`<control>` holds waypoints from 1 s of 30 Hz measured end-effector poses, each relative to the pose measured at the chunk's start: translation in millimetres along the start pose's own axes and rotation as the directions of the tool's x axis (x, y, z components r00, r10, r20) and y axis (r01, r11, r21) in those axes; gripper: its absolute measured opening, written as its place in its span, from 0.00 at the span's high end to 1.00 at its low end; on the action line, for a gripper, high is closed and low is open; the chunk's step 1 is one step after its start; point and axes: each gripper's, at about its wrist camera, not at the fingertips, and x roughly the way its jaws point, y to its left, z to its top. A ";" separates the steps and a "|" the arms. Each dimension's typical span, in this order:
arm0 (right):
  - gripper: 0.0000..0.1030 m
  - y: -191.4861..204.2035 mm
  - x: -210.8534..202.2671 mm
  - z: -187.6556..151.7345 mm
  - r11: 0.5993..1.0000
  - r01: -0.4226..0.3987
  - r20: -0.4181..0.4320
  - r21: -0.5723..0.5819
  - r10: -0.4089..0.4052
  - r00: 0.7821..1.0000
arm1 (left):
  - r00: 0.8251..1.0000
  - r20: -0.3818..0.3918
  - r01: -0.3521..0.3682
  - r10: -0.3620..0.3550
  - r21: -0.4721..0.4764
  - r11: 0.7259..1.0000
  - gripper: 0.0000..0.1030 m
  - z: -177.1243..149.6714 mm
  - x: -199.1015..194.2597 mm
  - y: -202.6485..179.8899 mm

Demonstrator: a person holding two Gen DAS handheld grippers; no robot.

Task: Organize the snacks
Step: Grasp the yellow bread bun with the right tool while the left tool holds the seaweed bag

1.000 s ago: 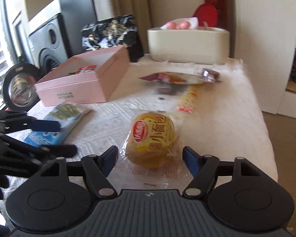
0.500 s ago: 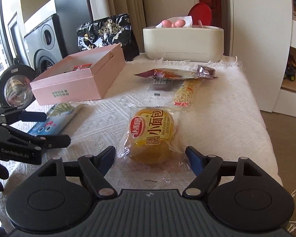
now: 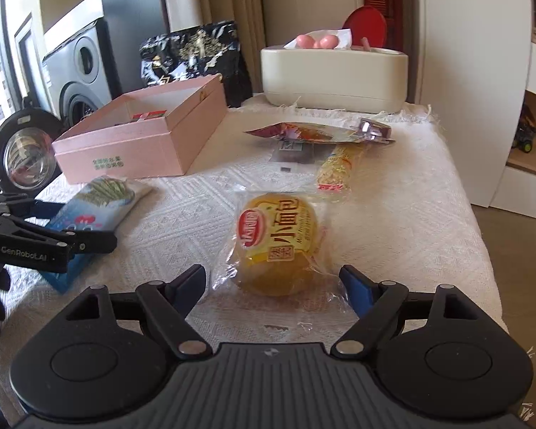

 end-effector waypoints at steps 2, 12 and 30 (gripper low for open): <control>0.20 -1.0 -0.4 3.7 1.000 0.007 0.020 0.008 -0.007 1.000 | 0.998 0.010 0.057 -0.057 -0.027 0.998 0.12 0.9 -5.8 2.8; 0.37 15.2 -6.3 13.9 0.999 -0.028 -0.008 -0.047 0.027 1.000 | 0.992 0.032 0.119 -0.120 0.026 0.993 0.13 -19.5 -63.2 -5.3; 0.38 84.4 -111.1 133.1 0.948 -0.192 0.321 -0.254 0.269 0.908 | 0.909 0.407 0.177 -0.093 -0.174 0.969 0.12 126.1 -84.4 83.2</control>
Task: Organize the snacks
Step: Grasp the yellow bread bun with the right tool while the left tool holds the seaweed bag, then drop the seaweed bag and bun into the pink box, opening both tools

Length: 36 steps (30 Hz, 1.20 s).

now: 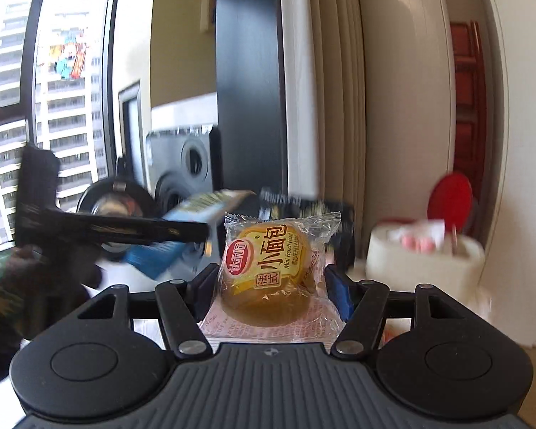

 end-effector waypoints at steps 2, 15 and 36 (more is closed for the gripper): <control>0.38 -5.4 21.3 8.9 1.000 0.023 -0.009 0.001 -0.023 1.000 | 0.998 -0.066 0.004 -0.009 -0.075 0.997 0.12 -5.8 40.4 20.6; 0.37 -40.4 209.3 3.4 0.986 -0.022 -0.237 0.166 0.061 0.970 | 0.963 -0.234 -0.079 0.132 0.222 0.972 0.14 -63.0 119.6 24.8; 0.27 -142.4 136.9 -85.1 0.943 0.332 -0.326 0.024 -0.307 0.894 | 0.965 -0.262 -0.016 0.023 0.029 0.999 0.47 -40.1 69.0 10.9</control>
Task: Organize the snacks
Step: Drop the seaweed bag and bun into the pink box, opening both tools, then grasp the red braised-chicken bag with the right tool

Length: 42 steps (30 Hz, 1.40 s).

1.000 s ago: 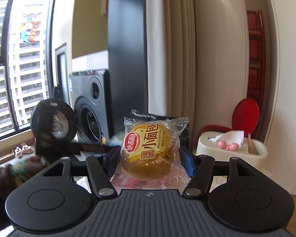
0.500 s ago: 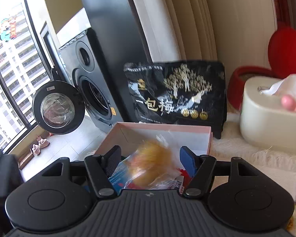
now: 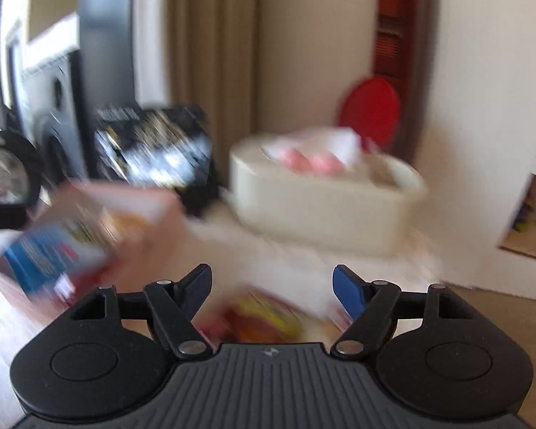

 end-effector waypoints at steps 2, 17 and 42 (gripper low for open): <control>0.27 -11.1 -5.2 -20.2 1.000 0.018 -0.023 0.004 -0.018 1.000 | 0.999 -0.033 -0.010 0.010 -0.004 1.000 0.53 -8.3 4.2 -2.7; 0.23 -42.8 -6.1 -36.2 0.988 -0.047 0.023 0.148 0.044 0.999 | 0.998 0.048 -0.041 0.043 -0.044 0.998 0.56 -12.7 10.9 -8.6; 0.56 4.5 -2.7 -47.8 0.928 -0.371 -0.212 0.039 0.370 0.904 | 0.977 -0.134 0.156 -0.166 -0.077 0.985 0.56 -113.3 11.1 -54.7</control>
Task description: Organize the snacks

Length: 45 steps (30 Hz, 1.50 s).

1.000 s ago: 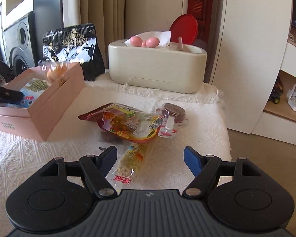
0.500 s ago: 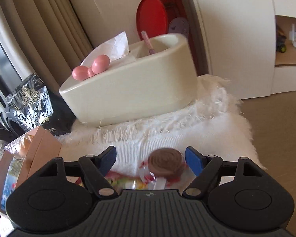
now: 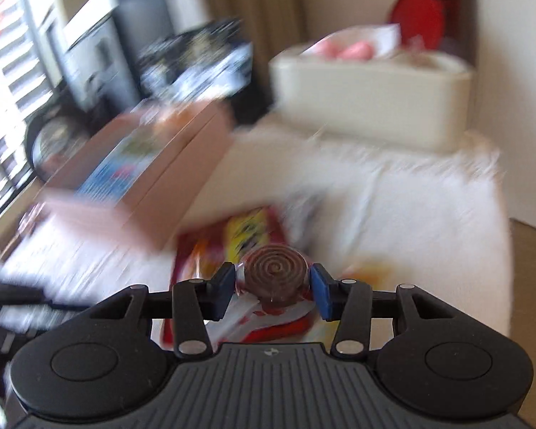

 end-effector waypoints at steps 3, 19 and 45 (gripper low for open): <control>0.55 22.7 -11.2 -16.8 0.997 -0.009 -0.011 -0.072 0.009 1.000 | 1.000 -0.001 -0.008 0.008 0.001 1.000 0.56 0.7 -1.4 -1.4; 0.19 31.2 37.0 7.0 0.992 0.111 0.094 0.053 -0.116 0.989 | 0.992 0.034 -0.119 0.120 -0.030 0.992 0.56 2.8 -17.5 7.3; 0.60 81.9 -31.1 -52.6 0.996 0.029 0.125 -0.090 -0.017 0.992 | 0.980 -0.009 -0.196 0.197 0.089 0.977 0.56 -0.9 -10.3 -20.6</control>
